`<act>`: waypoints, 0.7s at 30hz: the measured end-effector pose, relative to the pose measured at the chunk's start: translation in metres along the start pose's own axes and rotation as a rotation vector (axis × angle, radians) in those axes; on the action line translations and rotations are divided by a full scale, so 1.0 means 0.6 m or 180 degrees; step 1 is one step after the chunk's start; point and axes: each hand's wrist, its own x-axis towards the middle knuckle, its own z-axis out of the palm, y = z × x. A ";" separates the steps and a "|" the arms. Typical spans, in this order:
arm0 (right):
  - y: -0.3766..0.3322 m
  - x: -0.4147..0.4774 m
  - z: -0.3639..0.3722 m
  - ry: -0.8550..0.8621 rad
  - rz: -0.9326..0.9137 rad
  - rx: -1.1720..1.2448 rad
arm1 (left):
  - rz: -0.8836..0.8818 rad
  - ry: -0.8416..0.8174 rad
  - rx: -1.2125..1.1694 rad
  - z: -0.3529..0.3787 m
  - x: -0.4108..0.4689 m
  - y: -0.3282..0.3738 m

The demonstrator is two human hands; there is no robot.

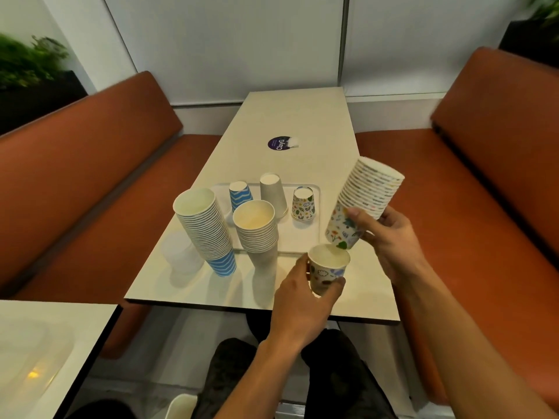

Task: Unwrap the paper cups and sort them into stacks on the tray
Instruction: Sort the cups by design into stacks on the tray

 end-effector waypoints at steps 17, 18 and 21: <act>0.006 0.052 -0.044 0.0427 -0.0058 0.0136 | 0.0757 0.0144 0.1263 -0.201 0.215 0.226; 0.009 0.058 -0.047 0.0454 -0.0037 0.0142 | 0.0732 -0.0009 0.1612 -0.201 0.243 0.235; 0.020 0.077 -0.055 0.0492 -0.0013 0.0124 | 0.0656 -0.0342 0.2327 -0.185 0.315 0.247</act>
